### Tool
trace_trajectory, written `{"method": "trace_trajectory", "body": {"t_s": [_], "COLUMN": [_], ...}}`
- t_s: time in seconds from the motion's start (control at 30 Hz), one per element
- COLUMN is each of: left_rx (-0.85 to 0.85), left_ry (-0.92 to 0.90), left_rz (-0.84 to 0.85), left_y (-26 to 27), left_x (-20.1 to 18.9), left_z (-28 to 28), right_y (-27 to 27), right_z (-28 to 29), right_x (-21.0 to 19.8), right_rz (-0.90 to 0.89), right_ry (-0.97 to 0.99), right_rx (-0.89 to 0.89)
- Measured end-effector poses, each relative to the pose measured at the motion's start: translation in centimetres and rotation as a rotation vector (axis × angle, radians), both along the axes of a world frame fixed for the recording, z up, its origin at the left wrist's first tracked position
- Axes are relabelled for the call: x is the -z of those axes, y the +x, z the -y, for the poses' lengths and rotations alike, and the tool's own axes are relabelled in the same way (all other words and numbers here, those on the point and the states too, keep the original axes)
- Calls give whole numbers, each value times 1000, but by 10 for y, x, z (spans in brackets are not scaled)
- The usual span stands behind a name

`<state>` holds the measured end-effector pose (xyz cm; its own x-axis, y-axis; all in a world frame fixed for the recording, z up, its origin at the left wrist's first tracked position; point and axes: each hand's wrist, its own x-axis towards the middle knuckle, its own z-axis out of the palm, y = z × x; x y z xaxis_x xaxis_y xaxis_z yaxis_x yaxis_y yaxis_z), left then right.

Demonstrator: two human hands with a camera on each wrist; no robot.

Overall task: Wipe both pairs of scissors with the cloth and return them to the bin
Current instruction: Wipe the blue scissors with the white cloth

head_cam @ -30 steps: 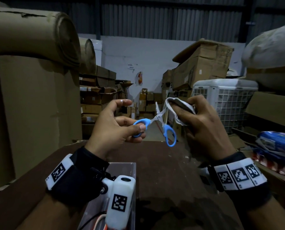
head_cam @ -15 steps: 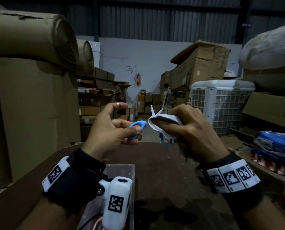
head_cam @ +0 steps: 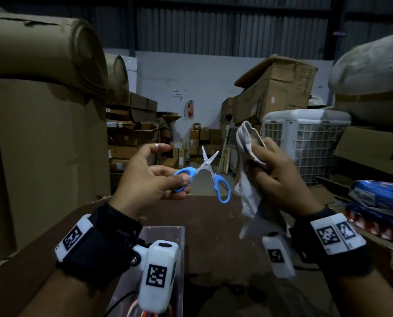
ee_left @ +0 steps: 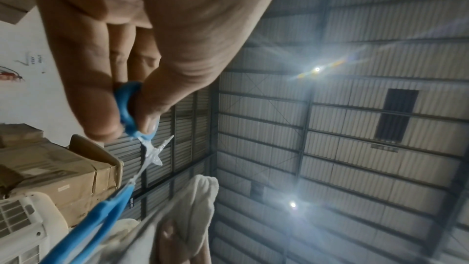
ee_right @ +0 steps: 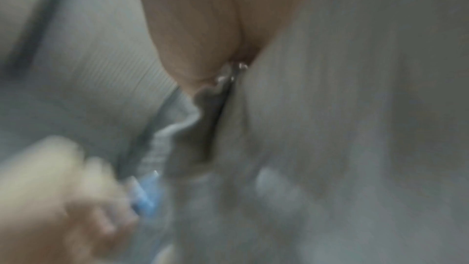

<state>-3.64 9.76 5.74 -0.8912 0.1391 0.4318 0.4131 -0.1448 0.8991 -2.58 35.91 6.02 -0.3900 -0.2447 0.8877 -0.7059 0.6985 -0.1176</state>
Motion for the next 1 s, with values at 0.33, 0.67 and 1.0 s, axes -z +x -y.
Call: {"method": "trace_trajectory", "body": {"t_s": [0.33, 0.67, 1.0], "left_rx": [21, 10, -3], "left_ry": [-1, -27, -62], "left_rz": [5, -15, 0], "left_y": [3, 4, 1], "left_x": [-1, -2, 0], "left_z": [-1, 0, -1], "right_y": [5, 12, 8], "right_z": [7, 8, -7], "right_x": [6, 3, 3], "right_rz": [84, 87, 82], "right_ry": [367, 470, 380], "right_rx": [164, 165, 416]}}
